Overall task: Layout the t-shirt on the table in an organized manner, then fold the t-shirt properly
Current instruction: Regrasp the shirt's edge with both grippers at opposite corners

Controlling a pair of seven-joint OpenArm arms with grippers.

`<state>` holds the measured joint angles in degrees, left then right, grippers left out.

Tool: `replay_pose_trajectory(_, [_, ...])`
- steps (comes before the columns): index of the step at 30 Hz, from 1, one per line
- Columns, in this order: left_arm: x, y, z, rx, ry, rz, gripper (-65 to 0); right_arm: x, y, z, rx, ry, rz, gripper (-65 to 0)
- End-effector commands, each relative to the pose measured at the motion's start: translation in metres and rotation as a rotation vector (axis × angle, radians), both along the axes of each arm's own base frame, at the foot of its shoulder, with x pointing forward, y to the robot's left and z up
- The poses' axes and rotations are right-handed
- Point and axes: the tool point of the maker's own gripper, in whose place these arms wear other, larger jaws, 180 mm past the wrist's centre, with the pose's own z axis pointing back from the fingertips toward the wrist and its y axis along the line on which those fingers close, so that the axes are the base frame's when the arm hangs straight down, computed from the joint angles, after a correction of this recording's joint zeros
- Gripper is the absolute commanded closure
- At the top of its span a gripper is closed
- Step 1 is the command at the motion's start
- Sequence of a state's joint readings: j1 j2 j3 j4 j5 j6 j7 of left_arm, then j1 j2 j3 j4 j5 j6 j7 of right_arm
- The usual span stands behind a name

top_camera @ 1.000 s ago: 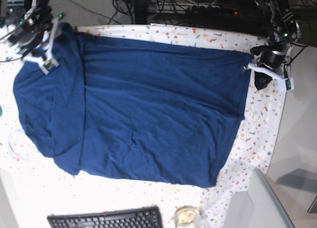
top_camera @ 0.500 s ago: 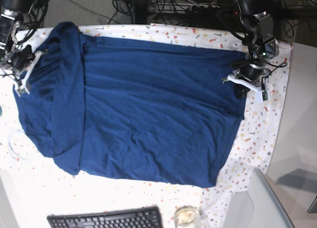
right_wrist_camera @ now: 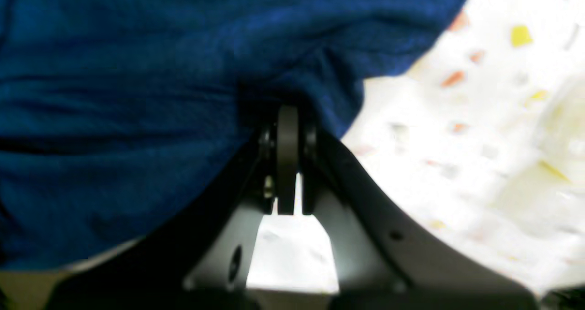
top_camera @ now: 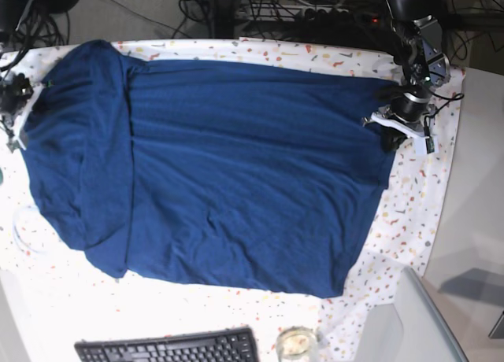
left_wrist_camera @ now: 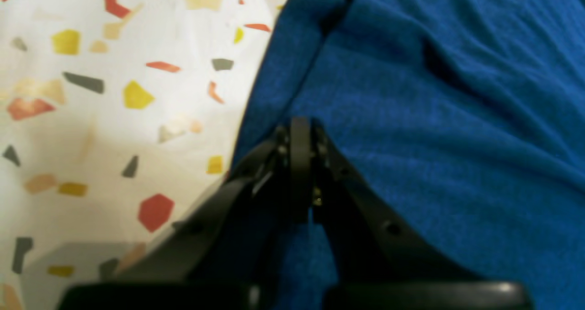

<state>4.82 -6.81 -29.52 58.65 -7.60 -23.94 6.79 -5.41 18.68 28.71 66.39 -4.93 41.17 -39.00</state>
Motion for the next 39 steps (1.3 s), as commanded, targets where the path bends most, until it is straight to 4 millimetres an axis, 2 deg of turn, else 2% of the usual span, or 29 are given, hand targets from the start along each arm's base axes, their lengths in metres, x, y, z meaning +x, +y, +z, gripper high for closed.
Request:
replay_pose_trajectory(1, [-0.003,0.016,-0.003,0.053,0.045,0.035,0.0,0.001,-0.021,0.009,-0.066,0.011,0.000,-1.5])
replay_pose_trajectory(5, [-0.001,0.019,0.000,0.063,0.040,0.047,0.0,-0.008,-0.027,0.009,-0.084,0.036,0.016,-1.5])
replay_pose_trajectory(12, [0.002,0.019,0.002,0.064,0.035,0.049,0.0,-0.011,-0.032,0.010,-0.133,0.059,0.034,-1.5])
replay_pose_trajectory(15, [0.008,0.018,0.018,0.083,-0.007,0.039,0.0,0.001,-0.026,0.018,-0.139,0.014,0.042,-1.5])
replay_pose_trajectory(18, [0.004,0.014,0.033,0.108,-0.044,0.024,0.0,0.007,-0.030,0.040,-0.156,-0.075,-0.031,-1.5])
replay_pose_trajectory(20, [0.001,0.010,0.046,0.127,-0.073,0.015,0.0,0.009,-0.026,0.053,-0.162,-0.129,-0.080,-2.3])
replay_pose_trajectory(24, [-0.020,0.007,0.056,0.070,-0.057,0.035,0.0,0.012,-0.012,0.069,-0.144,-0.222,-0.169,-2.3])
replay_pose_trajectory(29, [-0.060,0.038,0.075,-0.072,-0.072,0.192,0.0,0.011,0.011,0.064,-0.080,-0.255,-0.223,-2.6])
replay_pose_trajectory(31, [-0.072,0.043,0.080,-0.079,-0.075,0.213,0.0,0.015,0.018,0.063,-0.036,-0.282,-0.238,-6.3])
replay_pose_trajectory(33, [-0.081,0.044,0.080,-0.091,-0.071,0.228,-0.8,0.017,0.023,0.063,0.002,-0.304,-0.246,-13.7])
replay_pose_trajectory(36, [-0.090,0.046,0.072,-0.127,-0.058,0.254,-21.9,0.022,0.028,0.065,0.041,-0.333,-0.254,-29.1])
replay_pose_trajectory(39, [-0.097,0.047,0.060,-0.163,-0.034,0.279,-36.9,0.018,0.032,0.064,0.071,-0.342,-0.263,-44.1])
